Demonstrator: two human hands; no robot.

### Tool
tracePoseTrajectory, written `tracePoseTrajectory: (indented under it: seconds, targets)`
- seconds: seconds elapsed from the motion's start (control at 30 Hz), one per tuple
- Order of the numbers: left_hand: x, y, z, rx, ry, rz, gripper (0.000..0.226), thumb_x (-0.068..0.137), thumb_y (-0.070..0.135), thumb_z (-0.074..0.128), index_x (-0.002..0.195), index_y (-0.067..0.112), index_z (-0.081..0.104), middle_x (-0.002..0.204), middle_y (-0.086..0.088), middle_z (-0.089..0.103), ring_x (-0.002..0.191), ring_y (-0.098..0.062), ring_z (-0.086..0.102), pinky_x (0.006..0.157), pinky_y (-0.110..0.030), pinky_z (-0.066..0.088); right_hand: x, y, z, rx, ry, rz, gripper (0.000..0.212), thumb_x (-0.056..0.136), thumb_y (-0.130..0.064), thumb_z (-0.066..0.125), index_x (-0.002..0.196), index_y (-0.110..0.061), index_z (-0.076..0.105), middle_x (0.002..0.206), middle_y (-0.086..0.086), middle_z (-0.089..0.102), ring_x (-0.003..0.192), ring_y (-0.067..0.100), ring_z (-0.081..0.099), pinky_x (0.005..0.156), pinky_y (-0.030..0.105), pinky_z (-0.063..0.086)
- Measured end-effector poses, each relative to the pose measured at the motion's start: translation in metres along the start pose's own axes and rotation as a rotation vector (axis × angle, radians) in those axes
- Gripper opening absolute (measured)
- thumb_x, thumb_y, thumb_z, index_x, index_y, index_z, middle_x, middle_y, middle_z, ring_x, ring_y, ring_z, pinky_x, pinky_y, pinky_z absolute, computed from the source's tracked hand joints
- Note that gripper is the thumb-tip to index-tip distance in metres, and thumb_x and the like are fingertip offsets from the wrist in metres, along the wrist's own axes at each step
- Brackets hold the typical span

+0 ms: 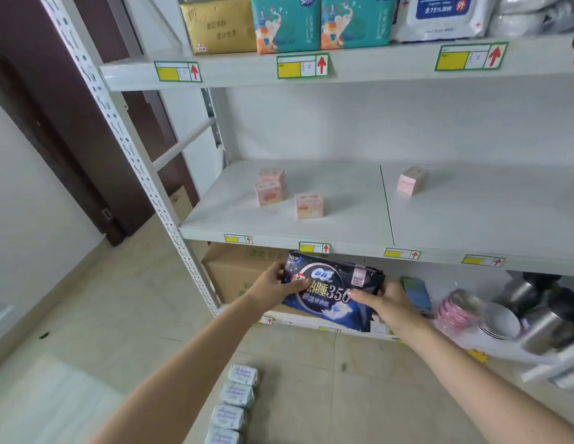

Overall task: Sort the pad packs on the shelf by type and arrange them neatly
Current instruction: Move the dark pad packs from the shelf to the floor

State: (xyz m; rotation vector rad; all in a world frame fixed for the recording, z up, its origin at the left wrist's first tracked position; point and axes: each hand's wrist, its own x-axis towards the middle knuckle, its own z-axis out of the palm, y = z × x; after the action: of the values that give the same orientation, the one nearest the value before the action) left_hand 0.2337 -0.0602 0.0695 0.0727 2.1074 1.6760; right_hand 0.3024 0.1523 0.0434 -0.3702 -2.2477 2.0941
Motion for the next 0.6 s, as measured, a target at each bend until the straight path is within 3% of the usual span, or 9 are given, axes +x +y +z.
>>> tracePoseTrajectory:
  seconds: [0.07,0.17,0.3,0.33,0.47,0.6]
  targets:
    - [-0.006,-0.009,-0.018,0.07,-0.048,0.008,0.036,0.078,0.018,0.073,0.106,0.011,0.053,0.103,-0.007,0.065,0.092,-0.024,0.065,0.088,-0.037,0.054,-0.013,-0.001,0.016,0.001,-0.022,-0.008,0.024,0.071,0.0,0.074,0.082,-0.019,0.066,0.076,-0.003,0.072,0.073,0.016,0.065,0.059,0.022,0.048]
    - [-0.017,-0.039,-0.049,0.112,-0.101,0.014,0.034,0.073,0.011,0.077,0.095,0.018,0.051,0.101,-0.006,0.064,0.097,-0.026,0.064,0.088,-0.04,0.054,-0.036,0.007,0.048,0.018,-0.028,0.017,0.032,0.067,0.006,0.075,0.083,-0.019,0.064,0.065,-0.014,0.07,0.062,-0.001,0.065,0.054,0.011,0.047]
    - [-0.042,-0.08,-0.09,0.246,-0.196,0.049,0.054,0.068,0.007,0.08,0.106,0.019,0.044,0.092,0.01,0.062,0.088,-0.012,0.062,0.074,-0.011,0.05,-0.059,0.03,0.098,0.024,0.0,0.077,0.034,0.058,0.001,0.08,0.084,-0.017,0.067,0.078,-0.006,0.072,0.072,0.01,0.067,0.068,0.022,0.054]
    - [-0.046,-0.092,-0.1,0.278,-0.197,0.05,0.058,0.065,0.007,0.082,0.107,0.018,0.044,0.092,0.01,0.062,0.088,-0.013,0.062,0.075,-0.011,0.05,-0.063,0.034,0.111,0.029,0.0,0.101,0.034,0.058,0.001,0.079,0.083,-0.017,0.067,0.077,-0.006,0.072,0.071,0.01,0.067,0.066,0.023,0.054]
    - [-0.055,-0.133,-0.14,0.329,-0.169,0.014,0.063,0.041,0.029,0.086,0.091,0.026,0.048,0.094,0.0,0.066,0.094,-0.026,0.065,0.086,-0.039,0.053,-0.083,0.056,0.16,0.074,0.06,0.167,0.031,0.066,0.009,0.074,0.082,-0.016,0.068,0.075,-0.004,0.073,0.069,0.013,0.066,0.064,0.024,0.052]
    - [-0.063,-0.164,-0.158,0.302,-0.177,-0.03,0.058,0.056,-0.002,0.085,0.098,0.014,0.049,0.103,-0.01,0.062,0.094,-0.026,0.063,0.084,-0.035,0.054,-0.1,0.082,0.192,0.102,0.078,0.214,0.036,0.053,-0.001,0.08,0.083,-0.018,0.07,0.076,-0.004,0.073,0.07,0.013,0.067,0.068,0.025,0.054]
